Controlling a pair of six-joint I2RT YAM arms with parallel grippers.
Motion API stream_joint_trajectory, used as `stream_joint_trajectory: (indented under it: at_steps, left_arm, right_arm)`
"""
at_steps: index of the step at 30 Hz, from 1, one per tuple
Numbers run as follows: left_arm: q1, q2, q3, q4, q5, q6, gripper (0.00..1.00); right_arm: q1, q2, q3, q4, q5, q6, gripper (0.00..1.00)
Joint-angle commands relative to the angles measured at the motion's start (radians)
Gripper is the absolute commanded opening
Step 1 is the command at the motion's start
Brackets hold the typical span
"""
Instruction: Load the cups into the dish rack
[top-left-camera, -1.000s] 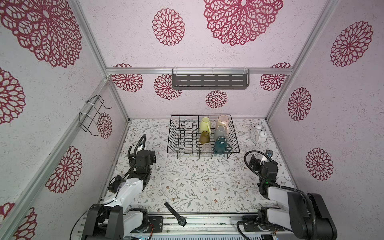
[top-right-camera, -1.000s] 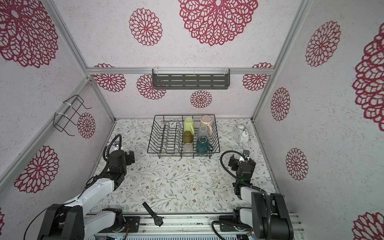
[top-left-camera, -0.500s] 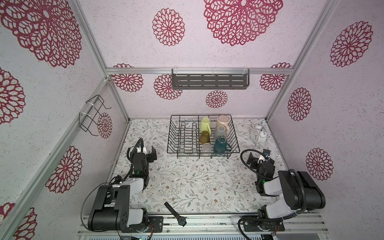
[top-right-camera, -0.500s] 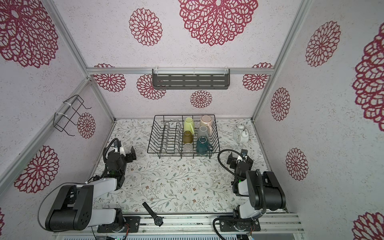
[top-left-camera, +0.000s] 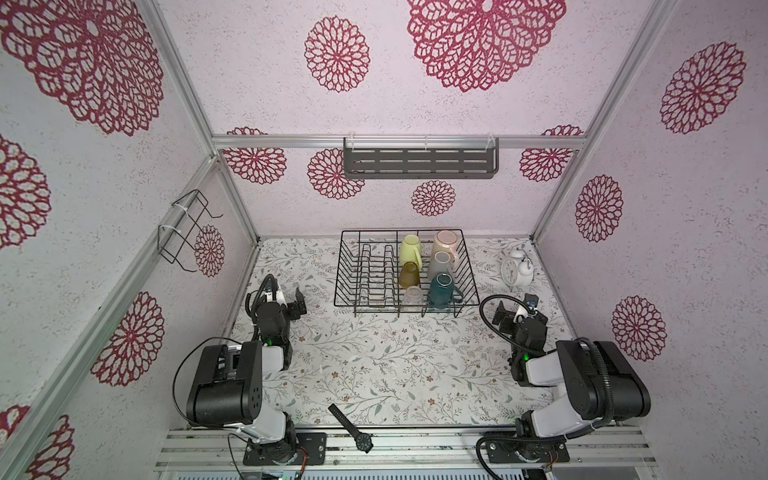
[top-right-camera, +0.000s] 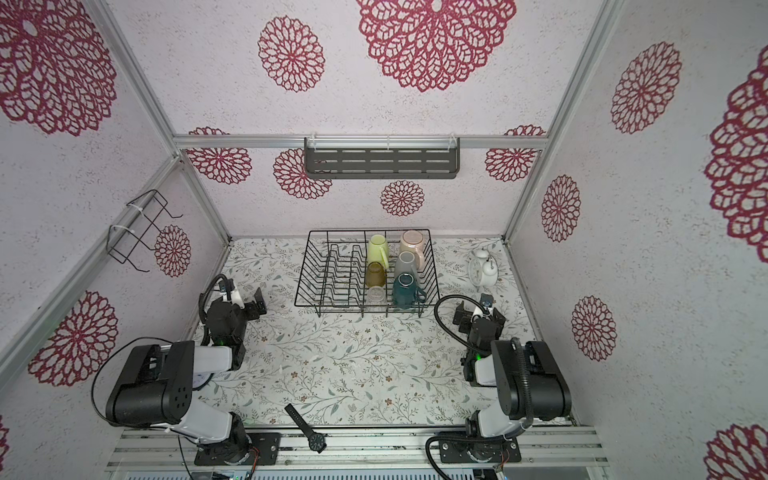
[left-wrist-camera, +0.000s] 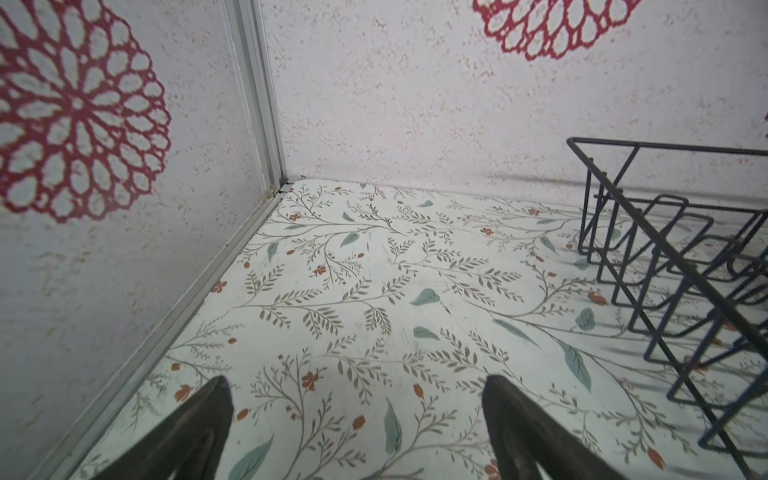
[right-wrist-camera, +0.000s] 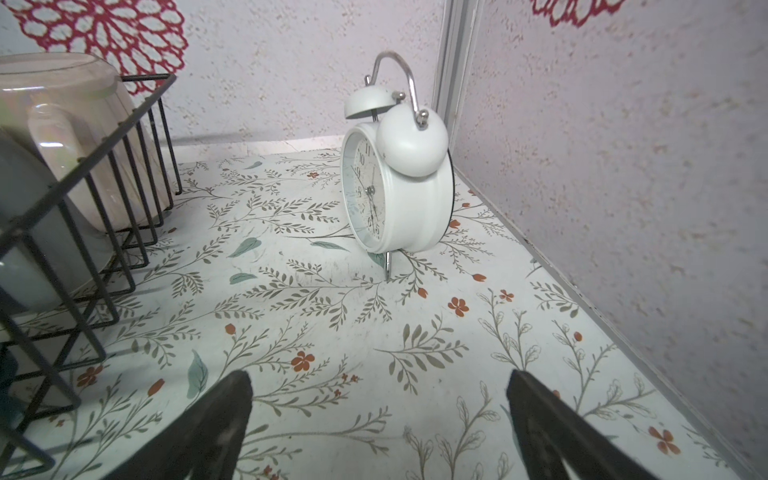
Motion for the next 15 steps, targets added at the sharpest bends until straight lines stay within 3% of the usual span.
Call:
stream_joint_trajectory:
  at_steps: [1,15]
  left_arm:
    - [0.010,-0.003,0.002,-0.032,0.053,-0.010,0.97]
    - [0.001,-0.005,0.006,-0.039,0.038,-0.009,0.97]
  right_arm:
    - [0.006,-0.010,0.022,0.017,0.024,-0.010,0.99]
    - [0.030,-0.004,0.034,0.002,0.064,-0.027,0.99]
